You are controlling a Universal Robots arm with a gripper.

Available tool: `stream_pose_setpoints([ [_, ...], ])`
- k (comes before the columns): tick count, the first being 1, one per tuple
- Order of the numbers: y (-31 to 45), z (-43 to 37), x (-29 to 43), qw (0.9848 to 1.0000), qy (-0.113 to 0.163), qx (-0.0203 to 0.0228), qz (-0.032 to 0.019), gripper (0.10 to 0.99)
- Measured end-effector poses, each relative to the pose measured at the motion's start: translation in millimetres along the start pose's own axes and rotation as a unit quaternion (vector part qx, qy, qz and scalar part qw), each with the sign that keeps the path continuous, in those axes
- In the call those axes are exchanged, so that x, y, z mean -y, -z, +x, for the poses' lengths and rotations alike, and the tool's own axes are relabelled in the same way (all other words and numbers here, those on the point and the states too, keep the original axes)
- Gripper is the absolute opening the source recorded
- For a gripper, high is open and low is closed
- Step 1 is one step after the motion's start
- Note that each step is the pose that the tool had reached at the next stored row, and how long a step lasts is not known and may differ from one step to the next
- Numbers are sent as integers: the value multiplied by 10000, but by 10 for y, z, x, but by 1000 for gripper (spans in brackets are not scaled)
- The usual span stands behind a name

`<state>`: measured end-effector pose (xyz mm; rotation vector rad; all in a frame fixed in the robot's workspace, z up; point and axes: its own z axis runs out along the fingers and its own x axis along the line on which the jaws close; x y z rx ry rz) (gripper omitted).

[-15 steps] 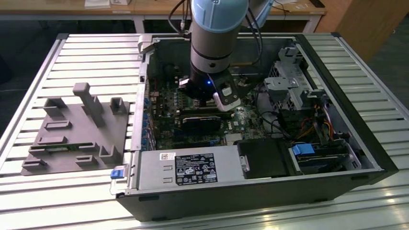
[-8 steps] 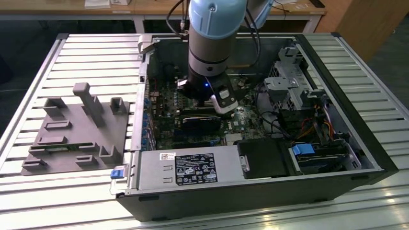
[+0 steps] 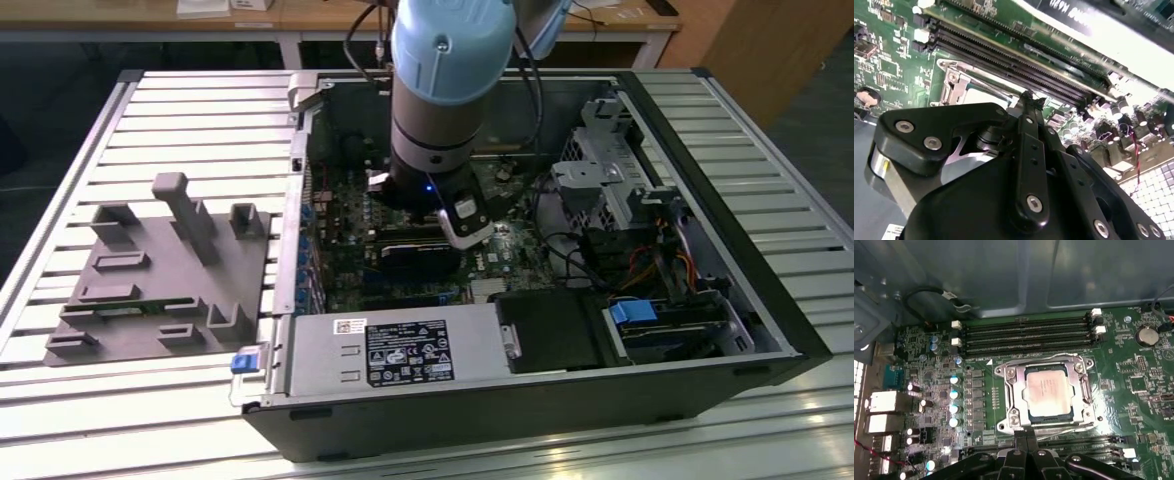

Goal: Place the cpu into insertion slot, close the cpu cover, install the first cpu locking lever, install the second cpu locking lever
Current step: 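Install the second cpu locking lever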

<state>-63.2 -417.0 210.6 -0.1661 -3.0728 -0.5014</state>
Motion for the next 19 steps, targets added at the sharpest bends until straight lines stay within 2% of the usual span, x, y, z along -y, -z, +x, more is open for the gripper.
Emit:
stream_pose_setpoints([
  [10, -83, 122, 48, 10000, 0, -3, -28, 106],
  [19, -131, 136, 47, 10000, 0, -6, -64, 106],
])
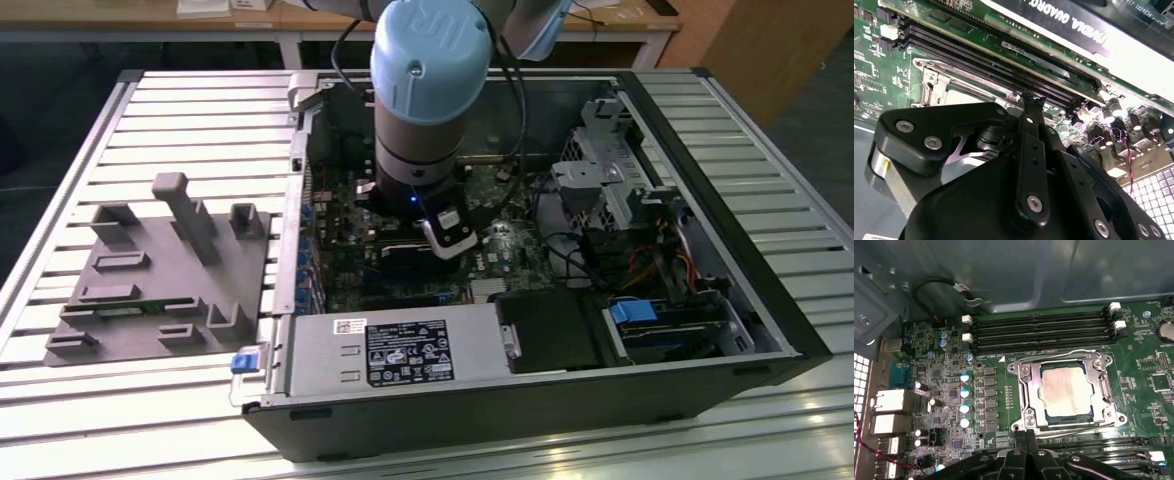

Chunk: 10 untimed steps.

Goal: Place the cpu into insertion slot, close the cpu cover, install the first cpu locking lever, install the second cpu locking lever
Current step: 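Install the second cpu locking lever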

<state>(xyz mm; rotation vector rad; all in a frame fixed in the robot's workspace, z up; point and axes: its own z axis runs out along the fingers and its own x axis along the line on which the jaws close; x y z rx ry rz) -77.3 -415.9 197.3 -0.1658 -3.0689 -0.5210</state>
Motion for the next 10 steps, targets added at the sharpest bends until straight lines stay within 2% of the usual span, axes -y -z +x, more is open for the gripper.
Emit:
stream_pose_setpoints([
  [10, -36, 38, -7, 10000, 0, -1, 0, 106],
])
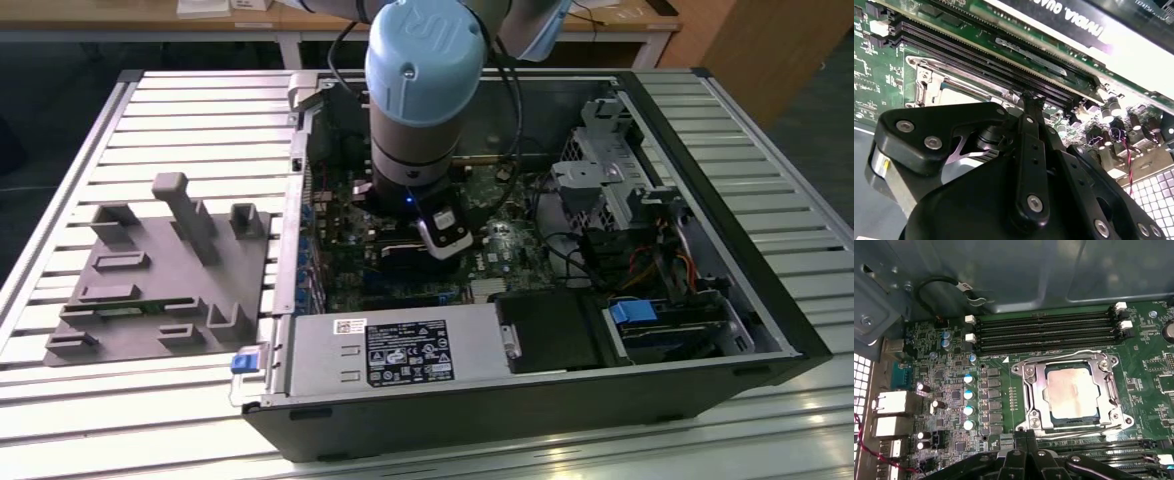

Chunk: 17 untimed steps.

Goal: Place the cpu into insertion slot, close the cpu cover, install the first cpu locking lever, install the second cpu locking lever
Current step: 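Install the second cpu locking lever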

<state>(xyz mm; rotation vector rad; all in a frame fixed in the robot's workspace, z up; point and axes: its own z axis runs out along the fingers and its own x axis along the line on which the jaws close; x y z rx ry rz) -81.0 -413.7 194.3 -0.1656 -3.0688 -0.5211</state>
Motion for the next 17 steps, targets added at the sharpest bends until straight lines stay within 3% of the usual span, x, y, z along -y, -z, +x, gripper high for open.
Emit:
stream_pose_setpoints([
  [17, -77, 5, -18, 10000, 0, 0, 0, 106],
])
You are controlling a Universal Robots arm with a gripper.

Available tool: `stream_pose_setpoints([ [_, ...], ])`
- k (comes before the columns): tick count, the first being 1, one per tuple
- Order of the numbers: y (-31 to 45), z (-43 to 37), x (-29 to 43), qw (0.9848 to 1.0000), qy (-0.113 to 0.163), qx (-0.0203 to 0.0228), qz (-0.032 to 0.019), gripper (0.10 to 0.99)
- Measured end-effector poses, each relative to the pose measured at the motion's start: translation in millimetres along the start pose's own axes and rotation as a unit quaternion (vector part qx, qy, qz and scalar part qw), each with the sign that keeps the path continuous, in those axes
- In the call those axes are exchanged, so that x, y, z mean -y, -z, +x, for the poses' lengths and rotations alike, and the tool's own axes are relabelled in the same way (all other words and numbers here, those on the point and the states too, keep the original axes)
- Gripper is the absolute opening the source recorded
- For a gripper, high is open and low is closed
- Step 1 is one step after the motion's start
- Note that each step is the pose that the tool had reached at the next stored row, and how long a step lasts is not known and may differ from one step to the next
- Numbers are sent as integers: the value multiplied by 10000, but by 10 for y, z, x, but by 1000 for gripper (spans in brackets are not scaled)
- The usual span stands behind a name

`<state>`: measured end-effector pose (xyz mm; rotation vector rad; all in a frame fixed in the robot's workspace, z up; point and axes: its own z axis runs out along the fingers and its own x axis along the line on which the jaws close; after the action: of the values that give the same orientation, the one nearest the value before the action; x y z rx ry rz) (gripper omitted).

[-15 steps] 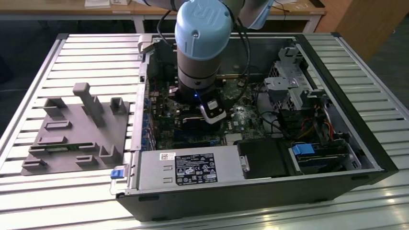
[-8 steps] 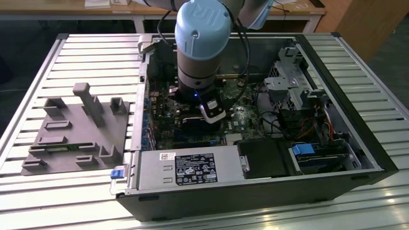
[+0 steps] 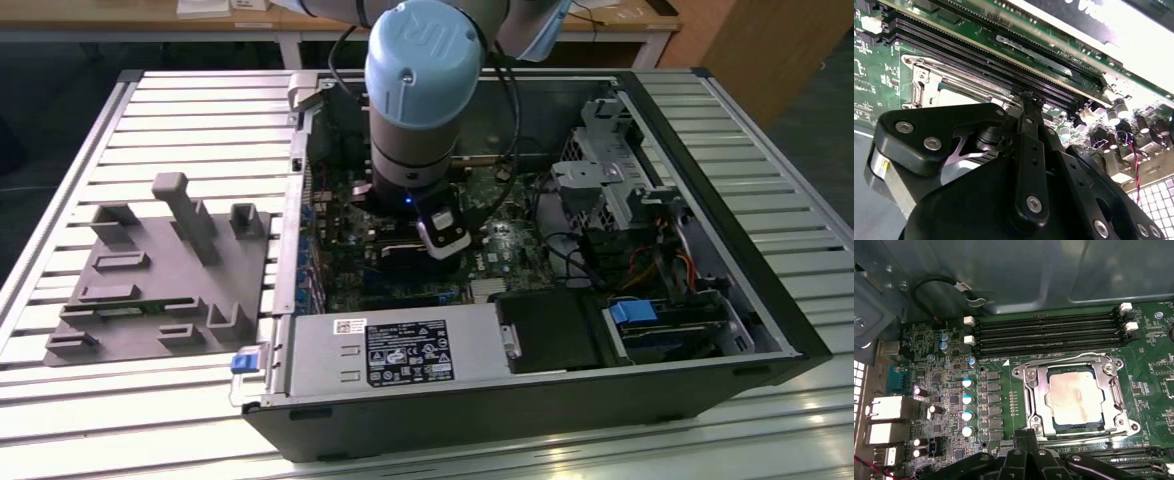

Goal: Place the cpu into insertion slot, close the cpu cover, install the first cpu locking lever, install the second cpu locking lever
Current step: 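Install the second cpu locking lever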

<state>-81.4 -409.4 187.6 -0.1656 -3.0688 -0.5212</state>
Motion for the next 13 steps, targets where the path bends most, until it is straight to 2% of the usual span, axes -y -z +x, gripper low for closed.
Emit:
stream_pose_setpoints([
  [13, -10, 9, 4, 10000, 0, 2, 11, 106],
])
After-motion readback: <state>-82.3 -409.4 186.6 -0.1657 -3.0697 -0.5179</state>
